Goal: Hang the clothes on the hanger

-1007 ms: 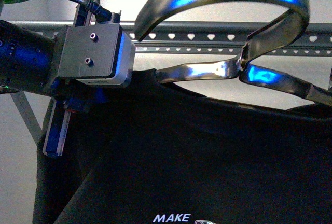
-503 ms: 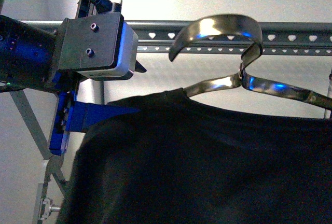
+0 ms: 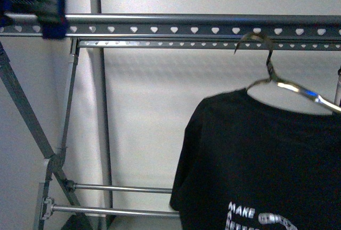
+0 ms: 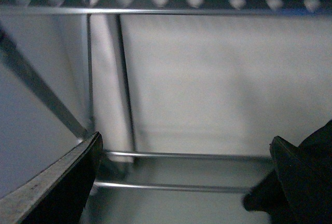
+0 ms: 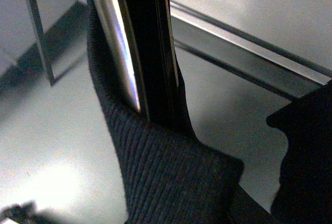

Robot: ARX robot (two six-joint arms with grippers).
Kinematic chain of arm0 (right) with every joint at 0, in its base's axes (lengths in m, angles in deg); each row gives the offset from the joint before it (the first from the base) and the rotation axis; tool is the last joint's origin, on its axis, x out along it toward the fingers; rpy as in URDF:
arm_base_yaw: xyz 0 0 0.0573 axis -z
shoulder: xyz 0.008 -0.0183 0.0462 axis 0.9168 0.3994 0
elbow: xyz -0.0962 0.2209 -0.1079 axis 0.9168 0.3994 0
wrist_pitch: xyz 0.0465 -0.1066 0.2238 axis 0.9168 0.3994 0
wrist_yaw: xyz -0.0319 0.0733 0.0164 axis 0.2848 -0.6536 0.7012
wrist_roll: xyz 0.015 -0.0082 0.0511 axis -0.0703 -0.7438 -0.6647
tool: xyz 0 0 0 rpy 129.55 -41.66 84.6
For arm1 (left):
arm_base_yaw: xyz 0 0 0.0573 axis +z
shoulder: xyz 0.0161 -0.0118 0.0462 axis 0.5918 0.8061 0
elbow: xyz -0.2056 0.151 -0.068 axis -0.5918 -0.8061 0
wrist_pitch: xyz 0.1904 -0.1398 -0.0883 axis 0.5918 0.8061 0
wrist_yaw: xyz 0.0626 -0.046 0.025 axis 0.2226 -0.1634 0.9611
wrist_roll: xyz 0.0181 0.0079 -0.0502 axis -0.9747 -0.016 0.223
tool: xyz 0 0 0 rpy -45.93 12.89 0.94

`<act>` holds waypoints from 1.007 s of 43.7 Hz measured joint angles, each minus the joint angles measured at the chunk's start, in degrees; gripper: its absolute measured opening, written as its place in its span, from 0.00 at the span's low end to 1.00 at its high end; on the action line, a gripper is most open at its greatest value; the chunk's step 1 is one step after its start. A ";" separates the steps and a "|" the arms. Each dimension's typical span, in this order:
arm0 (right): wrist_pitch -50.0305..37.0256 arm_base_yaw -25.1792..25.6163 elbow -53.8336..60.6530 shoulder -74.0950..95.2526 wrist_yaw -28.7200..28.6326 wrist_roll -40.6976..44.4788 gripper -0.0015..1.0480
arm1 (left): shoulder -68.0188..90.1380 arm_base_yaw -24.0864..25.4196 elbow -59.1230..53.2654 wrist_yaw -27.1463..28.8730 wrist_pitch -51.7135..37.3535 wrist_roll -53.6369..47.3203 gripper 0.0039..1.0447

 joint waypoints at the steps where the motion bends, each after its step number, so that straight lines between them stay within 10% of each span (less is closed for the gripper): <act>1: 0.00 0.00 -0.57 0.11 0.00 -1.62 0.11 | -0.37 0.22 -0.13 0.46 -0.02 3.61 0.94; 6: 1.70 -0.61 -9.46 3.02 1.53 -14.60 0.10 | -5.66 0.83 -3.21 -2.32 -0.83 23.78 0.92; 28: 10.51 -3.10 -41.40 21.53 9.31 -43.65 0.10 | -26.60 -0.04 -41.38 -2.51 -12.35 0.92 0.02; 44: 14.36 -7.91 -49.44 30.36 16.87 -48.83 0.09 | -38.34 2.51 -54.84 -4.63 -13.94 0.46 0.03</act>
